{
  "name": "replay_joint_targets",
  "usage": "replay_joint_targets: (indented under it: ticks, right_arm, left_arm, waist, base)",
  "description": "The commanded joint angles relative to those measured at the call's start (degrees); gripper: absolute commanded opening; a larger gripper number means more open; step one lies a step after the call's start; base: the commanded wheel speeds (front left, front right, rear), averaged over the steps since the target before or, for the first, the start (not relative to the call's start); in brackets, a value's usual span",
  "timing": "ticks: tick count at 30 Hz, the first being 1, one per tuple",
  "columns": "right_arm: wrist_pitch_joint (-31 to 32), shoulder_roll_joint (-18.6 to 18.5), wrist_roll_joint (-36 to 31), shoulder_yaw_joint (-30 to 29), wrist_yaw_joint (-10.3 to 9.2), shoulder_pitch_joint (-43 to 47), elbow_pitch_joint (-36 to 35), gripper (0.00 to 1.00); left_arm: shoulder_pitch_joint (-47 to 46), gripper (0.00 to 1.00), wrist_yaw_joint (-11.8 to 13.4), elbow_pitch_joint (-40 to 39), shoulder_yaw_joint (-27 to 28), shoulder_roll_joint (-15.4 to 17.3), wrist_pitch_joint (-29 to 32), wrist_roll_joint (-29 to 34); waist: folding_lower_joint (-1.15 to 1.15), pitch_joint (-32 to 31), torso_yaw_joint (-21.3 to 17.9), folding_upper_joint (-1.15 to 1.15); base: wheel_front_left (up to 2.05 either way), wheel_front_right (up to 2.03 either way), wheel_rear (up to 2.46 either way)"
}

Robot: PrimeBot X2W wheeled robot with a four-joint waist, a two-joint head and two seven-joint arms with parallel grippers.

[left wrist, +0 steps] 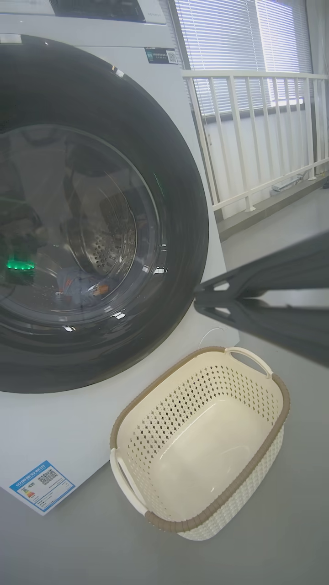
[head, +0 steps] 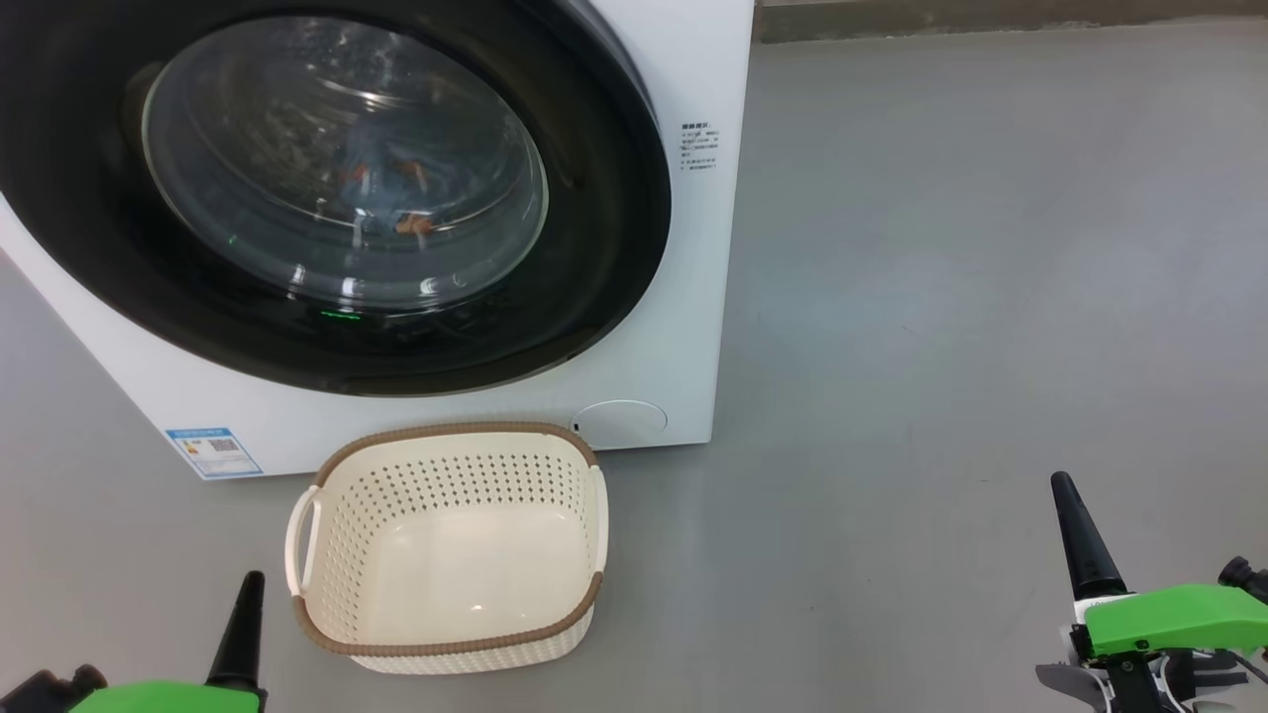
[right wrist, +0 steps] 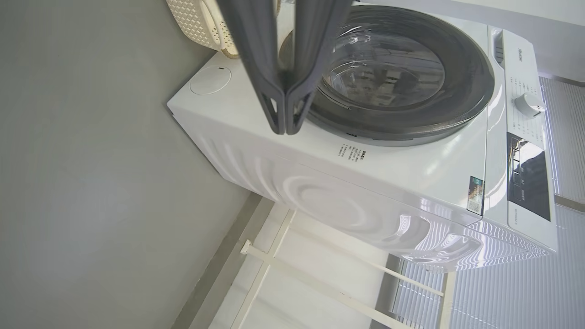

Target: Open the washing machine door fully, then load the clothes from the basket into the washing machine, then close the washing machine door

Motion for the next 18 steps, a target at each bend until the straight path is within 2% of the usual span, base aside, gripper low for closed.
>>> replay_joint_targets:
  ticks: [1,18]
  right_arm:
    - [0.43,-0.21,1.53,0.56,0.05,-0.23,-1.91,0.00]
    - [3.33,0.32,11.64,-0.33,0.06,0.14,-3.34,0.00]
  left_arm:
    - [-2.69,0.00,0.07,-1.13,1.73,0.43,0.53,-1.42]
    - [-3.47,0.00,0.07,-0.94,2.78,-0.96,3.39,-10.58]
  waist:
    - [0.00,-0.06,0.03,0.00]
    - [0.00,-0.81,0.41,0.00]
  base:
    - [0.00,0.00,0.00]
    - [0.00,0.00,0.00]
